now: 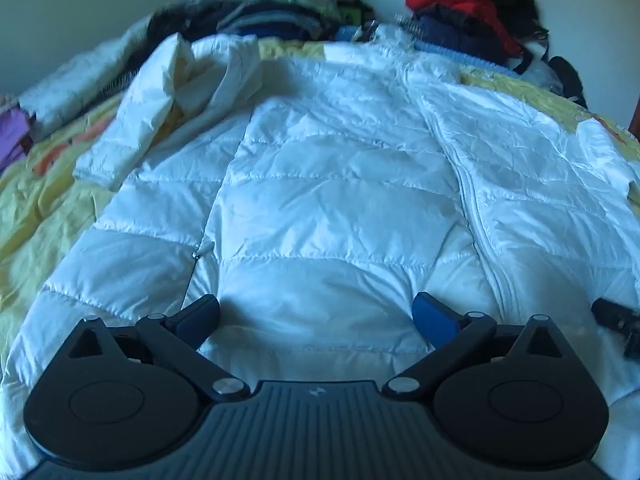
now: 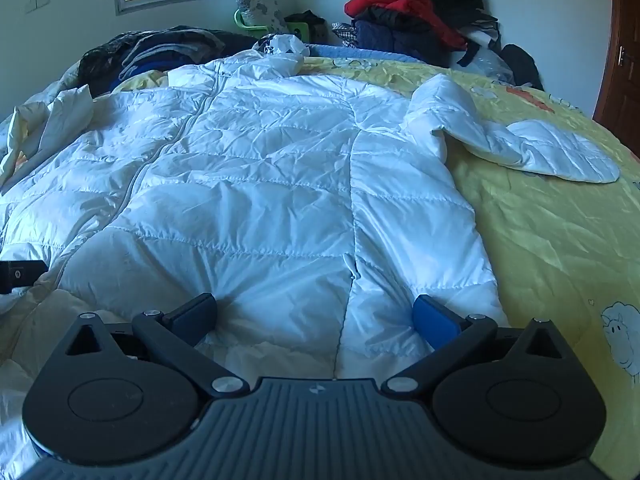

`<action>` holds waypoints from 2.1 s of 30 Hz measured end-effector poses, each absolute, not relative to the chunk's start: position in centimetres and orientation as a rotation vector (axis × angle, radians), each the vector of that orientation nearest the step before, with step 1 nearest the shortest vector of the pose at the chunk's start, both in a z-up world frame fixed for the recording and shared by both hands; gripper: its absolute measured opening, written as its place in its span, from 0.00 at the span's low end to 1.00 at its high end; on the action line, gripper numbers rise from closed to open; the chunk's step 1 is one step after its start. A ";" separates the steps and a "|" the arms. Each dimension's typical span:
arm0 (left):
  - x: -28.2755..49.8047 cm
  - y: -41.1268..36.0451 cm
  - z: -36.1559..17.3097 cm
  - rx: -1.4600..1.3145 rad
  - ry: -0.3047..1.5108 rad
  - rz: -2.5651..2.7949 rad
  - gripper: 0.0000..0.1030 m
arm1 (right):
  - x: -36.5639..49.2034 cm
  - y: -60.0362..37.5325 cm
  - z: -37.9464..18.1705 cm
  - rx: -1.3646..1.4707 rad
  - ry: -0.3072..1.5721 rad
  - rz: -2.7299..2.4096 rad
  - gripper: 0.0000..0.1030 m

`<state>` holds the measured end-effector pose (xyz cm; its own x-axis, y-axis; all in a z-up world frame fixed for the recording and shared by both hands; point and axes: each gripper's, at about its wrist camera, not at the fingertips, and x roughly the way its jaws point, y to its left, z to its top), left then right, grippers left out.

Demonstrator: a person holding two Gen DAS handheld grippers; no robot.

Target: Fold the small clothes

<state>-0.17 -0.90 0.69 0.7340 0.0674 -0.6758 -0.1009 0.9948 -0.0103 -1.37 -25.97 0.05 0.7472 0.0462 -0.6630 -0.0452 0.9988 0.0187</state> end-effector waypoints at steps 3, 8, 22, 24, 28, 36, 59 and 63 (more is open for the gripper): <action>-0.5 -0.8 0.2 -0.042 0.704 0.080 1.00 | -1.6 -26.0 -0.1 0.002 0.713 0.048 1.00; -0.8 -0.6 0.4 -0.055 0.698 0.065 1.00 | -1.7 -26.0 -0.1 0.006 0.707 0.045 1.00; -0.5 -0.9 0.6 -0.063 0.704 0.081 1.00 | -1.8 -25.9 -0.1 0.006 0.706 0.043 1.00; -0.5 -1.2 0.5 -0.047 0.703 0.094 1.00 | -1.9 -26.0 -0.1 0.018 0.704 0.049 1.00; -0.5 -1.0 0.5 -0.049 0.706 0.087 1.00 | -1.8 -25.8 -0.1 -0.002 0.706 0.040 1.00; -4.7 -2.3 4.0 -0.076 0.657 0.031 1.00 | -2.5 -25.5 1.2 -0.033 0.755 0.027 0.99; -0.9 -1.4 4.3 -0.105 0.732 0.039 1.00 | -0.3 -25.3 2.0 -0.070 0.802 0.029 0.99; 0.4 -1.1 4.3 -0.101 0.718 0.035 1.00 | 0.7 -25.3 2.1 -0.075 0.805 0.031 0.99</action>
<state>0.36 -1.15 4.28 0.7530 -0.0032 -0.6580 -0.0664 0.9945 -0.0808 0.66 -25.29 2.07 0.6928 -0.0010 -0.7211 -0.0561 0.9969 -0.0553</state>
